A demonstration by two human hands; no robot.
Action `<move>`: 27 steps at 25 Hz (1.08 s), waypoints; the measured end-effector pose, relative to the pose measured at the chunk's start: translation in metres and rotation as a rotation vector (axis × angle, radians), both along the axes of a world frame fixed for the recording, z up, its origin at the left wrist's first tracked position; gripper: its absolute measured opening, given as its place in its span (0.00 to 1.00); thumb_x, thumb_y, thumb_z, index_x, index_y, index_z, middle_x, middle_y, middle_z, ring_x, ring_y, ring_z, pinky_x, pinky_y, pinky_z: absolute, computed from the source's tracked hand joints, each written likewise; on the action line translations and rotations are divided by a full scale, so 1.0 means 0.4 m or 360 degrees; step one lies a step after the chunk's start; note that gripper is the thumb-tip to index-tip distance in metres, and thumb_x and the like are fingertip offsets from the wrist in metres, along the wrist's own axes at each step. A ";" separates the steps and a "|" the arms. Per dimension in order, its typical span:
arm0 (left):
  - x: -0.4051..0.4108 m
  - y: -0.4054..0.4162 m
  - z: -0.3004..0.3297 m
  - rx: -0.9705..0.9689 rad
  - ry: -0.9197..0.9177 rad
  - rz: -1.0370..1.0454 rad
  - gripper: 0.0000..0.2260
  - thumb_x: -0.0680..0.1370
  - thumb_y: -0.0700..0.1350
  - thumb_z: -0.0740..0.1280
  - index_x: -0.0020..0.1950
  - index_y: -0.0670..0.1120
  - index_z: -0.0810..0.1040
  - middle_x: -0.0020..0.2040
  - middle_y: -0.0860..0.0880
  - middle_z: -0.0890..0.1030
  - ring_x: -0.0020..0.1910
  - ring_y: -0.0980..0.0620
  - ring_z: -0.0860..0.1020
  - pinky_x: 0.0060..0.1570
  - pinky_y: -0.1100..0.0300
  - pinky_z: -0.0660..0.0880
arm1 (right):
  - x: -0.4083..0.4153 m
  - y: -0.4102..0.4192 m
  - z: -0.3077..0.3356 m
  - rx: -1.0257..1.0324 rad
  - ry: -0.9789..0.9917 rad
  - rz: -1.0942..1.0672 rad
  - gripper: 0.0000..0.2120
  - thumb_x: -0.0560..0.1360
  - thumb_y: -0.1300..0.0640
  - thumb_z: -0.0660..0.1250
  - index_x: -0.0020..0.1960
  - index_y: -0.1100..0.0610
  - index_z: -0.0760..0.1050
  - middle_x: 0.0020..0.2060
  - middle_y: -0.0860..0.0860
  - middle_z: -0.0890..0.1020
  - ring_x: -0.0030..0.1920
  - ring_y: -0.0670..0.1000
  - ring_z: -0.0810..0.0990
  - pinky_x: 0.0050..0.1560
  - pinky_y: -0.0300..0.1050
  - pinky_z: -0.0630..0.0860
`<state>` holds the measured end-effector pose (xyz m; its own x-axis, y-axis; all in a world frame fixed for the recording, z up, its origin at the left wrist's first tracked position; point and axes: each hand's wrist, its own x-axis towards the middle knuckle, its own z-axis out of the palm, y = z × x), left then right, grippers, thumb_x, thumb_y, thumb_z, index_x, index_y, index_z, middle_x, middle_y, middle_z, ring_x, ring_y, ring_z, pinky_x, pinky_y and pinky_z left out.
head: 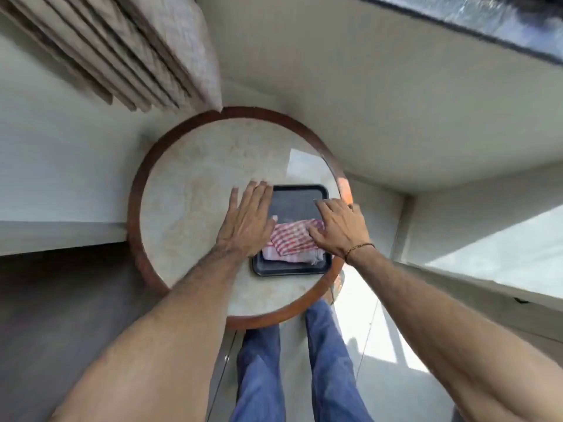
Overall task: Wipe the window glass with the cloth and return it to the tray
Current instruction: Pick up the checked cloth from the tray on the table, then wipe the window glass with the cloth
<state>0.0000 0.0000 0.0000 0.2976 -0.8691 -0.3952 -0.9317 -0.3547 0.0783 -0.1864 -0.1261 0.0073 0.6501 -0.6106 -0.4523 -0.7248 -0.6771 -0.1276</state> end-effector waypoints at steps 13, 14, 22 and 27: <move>-0.145 -0.016 -0.138 0.0475 0.0103 -0.0112 0.17 0.80 0.43 0.69 0.69 0.48 0.77 0.68 0.46 0.78 0.70 0.44 0.72 0.70 0.46 0.66 | -0.014 0.036 -0.134 0.0228 0.0269 -0.0184 0.06 0.78 0.57 0.68 0.53 0.52 0.83 0.54 0.55 0.85 0.58 0.59 0.81 0.59 0.54 0.76; -0.140 -0.012 -0.112 0.0449 0.0216 -0.0065 0.14 0.80 0.42 0.68 0.66 0.48 0.77 0.66 0.47 0.80 0.69 0.44 0.73 0.70 0.45 0.65 | -0.025 0.028 -0.100 0.0346 0.0212 -0.0310 0.03 0.76 0.57 0.69 0.49 0.51 0.81 0.51 0.54 0.85 0.56 0.60 0.83 0.55 0.53 0.78; 0.003 -0.196 0.410 -0.0294 0.0529 0.0122 0.06 0.78 0.45 0.66 0.54 0.49 0.77 0.52 0.49 0.83 0.61 0.45 0.76 0.58 0.48 0.62 | -0.045 -0.144 0.436 0.0246 -0.0596 -0.0799 0.14 0.75 0.55 0.73 0.60 0.48 0.87 0.57 0.52 0.89 0.62 0.59 0.84 0.60 0.53 0.82; 0.059 -0.430 0.852 -0.0966 0.0499 -0.0136 0.10 0.78 0.49 0.69 0.58 0.51 0.82 0.50 0.54 0.82 0.55 0.50 0.75 0.54 0.52 0.58 | -0.042 -0.336 0.877 -0.0316 -0.1239 -0.0815 0.10 0.76 0.54 0.76 0.57 0.49 0.87 0.42 0.49 0.81 0.50 0.59 0.83 0.52 0.51 0.80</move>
<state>0.0237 -0.1718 0.3408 0.1690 -0.9791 0.1127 -0.8553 -0.0889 0.5105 -0.2031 -0.2603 0.3582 0.3575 -0.9237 0.1375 -0.6992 -0.3623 -0.6163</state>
